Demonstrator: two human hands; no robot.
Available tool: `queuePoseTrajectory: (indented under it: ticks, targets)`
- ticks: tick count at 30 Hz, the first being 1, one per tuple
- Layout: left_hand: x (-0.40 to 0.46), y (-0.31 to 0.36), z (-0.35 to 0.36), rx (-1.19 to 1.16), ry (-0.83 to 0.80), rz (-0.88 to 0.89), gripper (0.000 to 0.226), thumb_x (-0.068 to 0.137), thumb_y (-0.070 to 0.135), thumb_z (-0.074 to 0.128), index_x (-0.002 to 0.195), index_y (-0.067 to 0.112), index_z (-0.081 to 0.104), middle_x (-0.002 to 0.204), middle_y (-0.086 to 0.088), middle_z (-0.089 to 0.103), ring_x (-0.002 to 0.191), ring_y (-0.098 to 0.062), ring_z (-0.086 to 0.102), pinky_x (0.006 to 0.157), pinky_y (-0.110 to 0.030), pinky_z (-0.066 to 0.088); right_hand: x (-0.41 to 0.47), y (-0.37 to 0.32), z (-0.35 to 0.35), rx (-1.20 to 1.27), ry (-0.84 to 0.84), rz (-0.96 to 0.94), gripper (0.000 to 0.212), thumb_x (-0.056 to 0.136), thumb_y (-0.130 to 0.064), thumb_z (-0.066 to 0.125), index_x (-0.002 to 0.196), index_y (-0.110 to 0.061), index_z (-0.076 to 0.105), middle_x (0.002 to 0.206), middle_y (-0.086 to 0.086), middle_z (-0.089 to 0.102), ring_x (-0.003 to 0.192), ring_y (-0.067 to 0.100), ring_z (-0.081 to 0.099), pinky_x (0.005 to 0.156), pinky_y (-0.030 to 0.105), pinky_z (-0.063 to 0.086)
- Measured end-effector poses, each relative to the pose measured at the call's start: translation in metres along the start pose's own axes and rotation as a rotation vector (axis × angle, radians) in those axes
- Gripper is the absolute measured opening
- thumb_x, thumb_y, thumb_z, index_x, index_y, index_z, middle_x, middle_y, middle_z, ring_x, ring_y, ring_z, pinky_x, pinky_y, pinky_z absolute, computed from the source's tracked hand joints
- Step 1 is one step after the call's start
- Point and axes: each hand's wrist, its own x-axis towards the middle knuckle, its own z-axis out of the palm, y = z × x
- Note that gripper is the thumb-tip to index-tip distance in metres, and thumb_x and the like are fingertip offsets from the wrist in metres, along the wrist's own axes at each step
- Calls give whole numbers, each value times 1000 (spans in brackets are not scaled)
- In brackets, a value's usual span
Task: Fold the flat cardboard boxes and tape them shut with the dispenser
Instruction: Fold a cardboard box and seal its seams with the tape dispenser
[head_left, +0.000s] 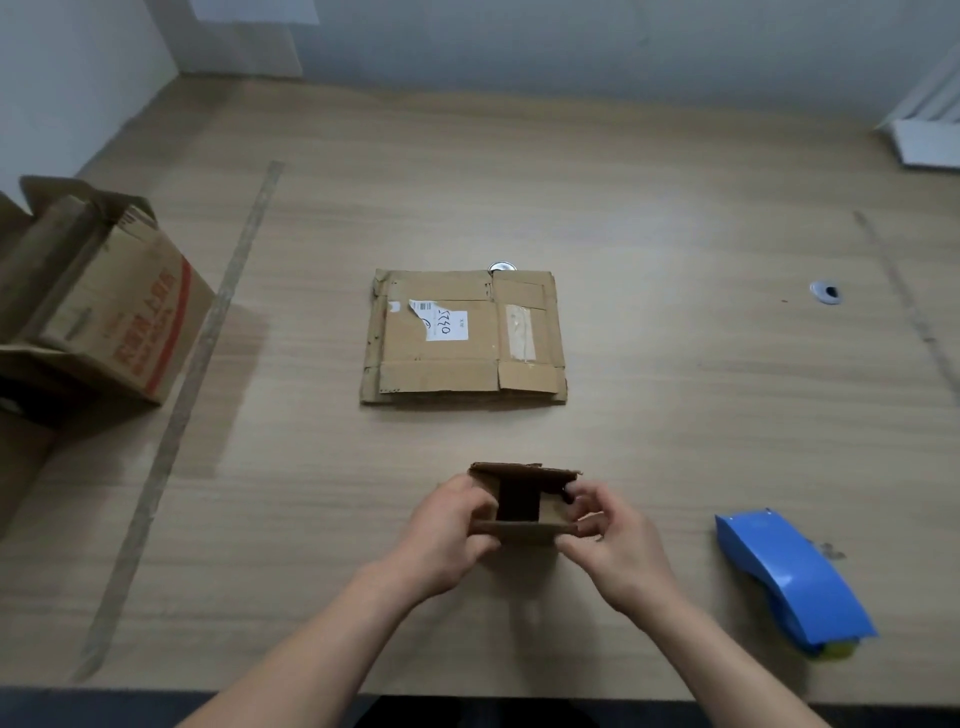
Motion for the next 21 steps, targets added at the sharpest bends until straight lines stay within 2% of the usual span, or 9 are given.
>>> queuePoseTrajectory:
  ticks: [2, 4, 5, 7, 8, 11, 14, 16, 21]
  targets:
    - [1, 4, 1, -51, 106, -42, 41, 75, 25, 83, 104, 24, 53, 100, 9, 50, 92, -13, 52, 75, -18, 35, 2, -4, 0, -38, 86, 4, 75, 76, -4, 83, 128, -41, 44, 93, -3, 62, 69, 8, 64, 70, 20, 54]
    - [0, 8, 4, -102, 213, -56, 61, 72, 24, 86, 118, 26, 46, 109, 8, 45, 98, -13, 51, 82, -17, 37, 8, -5, 1, -125, 92, -2, 101, 77, -12, 83, 146, -51, 21, 97, -5, 57, 75, 12, 64, 76, 25, 53]
    - [0, 10, 6, -101, 238, -68, 78, 71, 25, 86, 134, 28, 40, 115, 6, 41, 101, -14, 50, 87, -21, 41, 11, -5, 1, -206, 77, -21, 103, 78, -16, 83, 150, -52, 19, 100, -7, 55, 83, 13, 63, 80, 28, 52]
    - [1, 10, 7, -28, 239, -111, 106, 72, 32, 86, 154, 33, 20, 118, 4, 33, 95, -15, 48, 88, -31, 46, 14, -10, 3, -403, 29, -70, 80, 81, -27, 78, 147, -46, 38, 106, -8, 49, 99, 17, 60, 86, 29, 49]
    - [2, 9, 7, 25, 241, -102, 106, 72, 35, 86, 155, 35, 20, 116, 3, 32, 91, -16, 47, 86, -33, 48, 14, -12, 4, -496, 12, -83, 65, 83, -32, 75, 141, -43, 47, 107, -8, 46, 103, 17, 57, 86, 29, 47]
    - [6, 0, 9, 18, 276, -24, 73, 70, 35, 86, 136, 29, 55, 115, 2, 33, 91, -16, 44, 85, -35, 50, 13, -5, 6, -631, 29, -117, 50, 86, -42, 72, 134, -40, 58, 122, -5, 44, 118, 19, 46, 93, 31, 45]
    - [12, -9, 12, -85, 214, -40, 52, 73, 32, 85, 119, 19, 63, 133, -3, 35, 107, -20, 48, 94, -27, 43, 17, 9, 4, -441, -34, -90, 52, 88, -37, 75, 138, -35, 61, 159, -1, 29, 144, 19, 33, 116, 29, 31]
    - [16, -11, 15, -108, 166, -23, 45, 80, 29, 80, 117, 16, 59, 149, -3, 31, 125, -22, 45, 100, -24, 36, 19, 17, 4, -274, -92, -89, 53, 90, -29, 75, 140, -32, 59, 165, -6, 25, 148, 8, 28, 117, 19, 24]
    - [19, -9, 32, 115, 143, 217, 42, 97, 38, 44, 133, 21, 57, 160, -5, 29, 140, -47, 31, 112, -56, 34, 22, 31, 8, -175, -81, -130, 53, 91, -22, 75, 141, -28, 58, 163, -3, 30, 138, -7, 22, 101, -7, 11]
